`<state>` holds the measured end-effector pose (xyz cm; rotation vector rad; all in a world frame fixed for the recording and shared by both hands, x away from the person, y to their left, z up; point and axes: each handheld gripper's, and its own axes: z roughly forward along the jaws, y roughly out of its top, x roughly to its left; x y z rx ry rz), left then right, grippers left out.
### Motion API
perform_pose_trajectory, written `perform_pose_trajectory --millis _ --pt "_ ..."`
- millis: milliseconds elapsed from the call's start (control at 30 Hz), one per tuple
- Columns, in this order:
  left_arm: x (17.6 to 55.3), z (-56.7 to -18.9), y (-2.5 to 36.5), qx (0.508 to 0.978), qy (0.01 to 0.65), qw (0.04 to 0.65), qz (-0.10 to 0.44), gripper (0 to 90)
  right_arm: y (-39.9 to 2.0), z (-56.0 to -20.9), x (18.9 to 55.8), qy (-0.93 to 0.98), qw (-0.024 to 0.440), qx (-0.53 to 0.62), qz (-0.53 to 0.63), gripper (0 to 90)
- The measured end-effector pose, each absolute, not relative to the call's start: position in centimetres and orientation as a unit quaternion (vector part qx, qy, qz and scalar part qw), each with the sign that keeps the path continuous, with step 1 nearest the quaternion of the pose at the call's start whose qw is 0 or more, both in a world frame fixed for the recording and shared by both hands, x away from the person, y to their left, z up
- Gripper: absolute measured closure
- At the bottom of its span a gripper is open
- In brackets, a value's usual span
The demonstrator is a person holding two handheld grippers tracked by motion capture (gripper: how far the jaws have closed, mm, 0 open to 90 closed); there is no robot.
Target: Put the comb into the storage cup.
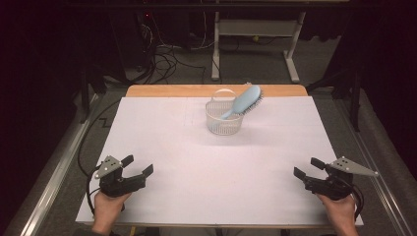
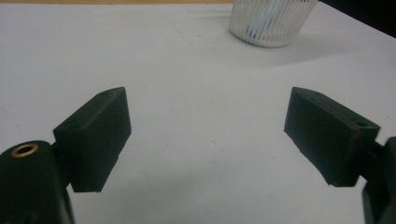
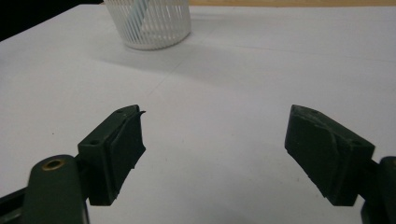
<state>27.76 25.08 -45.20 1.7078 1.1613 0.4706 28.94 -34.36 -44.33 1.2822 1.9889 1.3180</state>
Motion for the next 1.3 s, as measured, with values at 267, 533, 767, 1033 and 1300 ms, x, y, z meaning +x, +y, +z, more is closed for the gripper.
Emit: perform_pose_trajectory --millis 267,533,767,1033,1300 --pt "27.7 -45.2 25.1 0.703 0.478 0.490 0.194 14.1 -34.2 -44.8 28.9 0.722 0.220 0.457 0.471 20.0" --pt "27.7 -45.2 25.1 0.703 0.478 0.489 0.195 14.1 -34.6 -45.5 28.8 0.720 0.217 0.458 0.474 20.0" --pt "27.6 -45.2 25.1 0.702 0.479 0.489 0.196 14.1 -34.6 -45.8 28.7 0.720 0.209 0.458 0.477 20.0" --pt "27.5 -45.1 25.1 0.703 0.478 0.489 0.196 14.1 -34.3 -46.1 28.4 0.725 0.196 0.451 0.482 20.0" --pt "27.5 -45.1 25.1 0.702 0.479 0.489 0.196 14.1 -33.2 -46.5 28.1 0.741 0.182 0.436 0.477 19.7"
